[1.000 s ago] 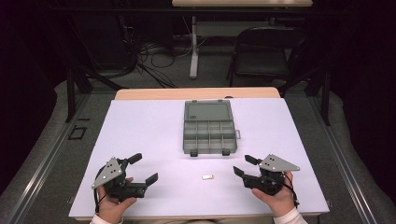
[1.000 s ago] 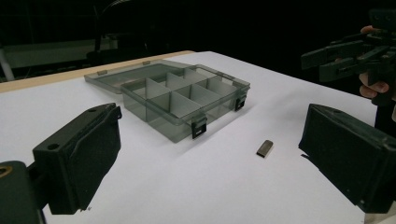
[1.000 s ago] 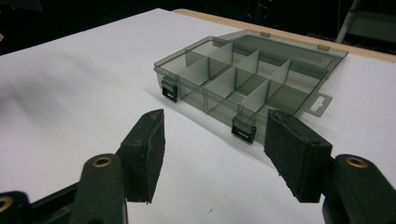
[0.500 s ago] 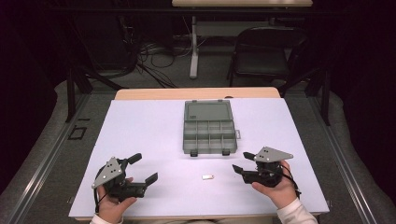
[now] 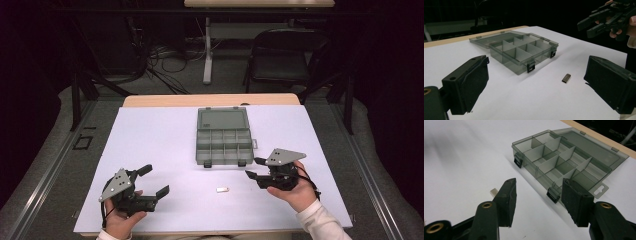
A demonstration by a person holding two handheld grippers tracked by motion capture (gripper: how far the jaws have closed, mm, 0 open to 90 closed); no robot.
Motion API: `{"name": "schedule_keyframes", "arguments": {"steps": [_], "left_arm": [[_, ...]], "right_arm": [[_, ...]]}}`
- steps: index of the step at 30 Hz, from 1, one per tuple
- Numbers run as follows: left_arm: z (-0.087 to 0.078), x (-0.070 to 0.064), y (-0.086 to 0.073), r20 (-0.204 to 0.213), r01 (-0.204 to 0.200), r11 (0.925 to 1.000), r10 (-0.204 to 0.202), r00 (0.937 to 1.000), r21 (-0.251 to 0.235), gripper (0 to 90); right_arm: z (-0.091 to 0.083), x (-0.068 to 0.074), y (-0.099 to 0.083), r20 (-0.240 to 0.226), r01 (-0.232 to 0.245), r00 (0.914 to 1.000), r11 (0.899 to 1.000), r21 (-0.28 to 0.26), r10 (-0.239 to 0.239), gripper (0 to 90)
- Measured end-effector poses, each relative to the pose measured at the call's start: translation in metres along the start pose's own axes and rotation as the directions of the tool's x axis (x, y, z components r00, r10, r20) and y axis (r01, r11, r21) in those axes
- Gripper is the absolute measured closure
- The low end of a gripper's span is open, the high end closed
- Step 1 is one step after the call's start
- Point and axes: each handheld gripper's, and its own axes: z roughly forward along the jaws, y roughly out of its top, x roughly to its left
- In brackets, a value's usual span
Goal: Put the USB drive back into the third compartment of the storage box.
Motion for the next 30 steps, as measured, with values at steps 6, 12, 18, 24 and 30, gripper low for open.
{"name": "schedule_keyframes", "arguments": {"steps": [6,12,18,24,30], "left_arm": [[0.000,0.000,0.000,0.000,-0.003,1.0000,0.003,1.0000,0.002,5.0],[0.000,0.000,0.000,0.001,-0.003,1.0000,0.003,1.0000,0.002,5.2],[0.000,0.000,0.000,0.009,-0.003,1.0000,0.002,1.0000,0.006,5.3],[0.001,0.000,0.000,0.003,-0.003,1.0000,0.003,1.0000,0.006,5.5],[0.001,0.000,-0.001,0.005,-0.003,1.0000,0.002,1.0000,0.007,5.6]], "right_arm": [[0.007,-0.002,0.007,-0.035,0.017,0.9992,0.999,0.032,-0.016,46.4],[0.011,-0.003,0.014,-0.044,0.041,0.9982,0.998,0.054,-0.039,46.5],[0.017,-0.006,0.020,-0.093,0.033,0.9953,0.998,0.044,-0.029,50.8],[0.024,-0.008,0.022,-0.119,0.067,0.9910,0.997,0.031,-0.062,51.3],[0.032,-0.007,0.025,-0.129,0.112,0.9862,0.992,0.057,-0.104,50.6]]}}
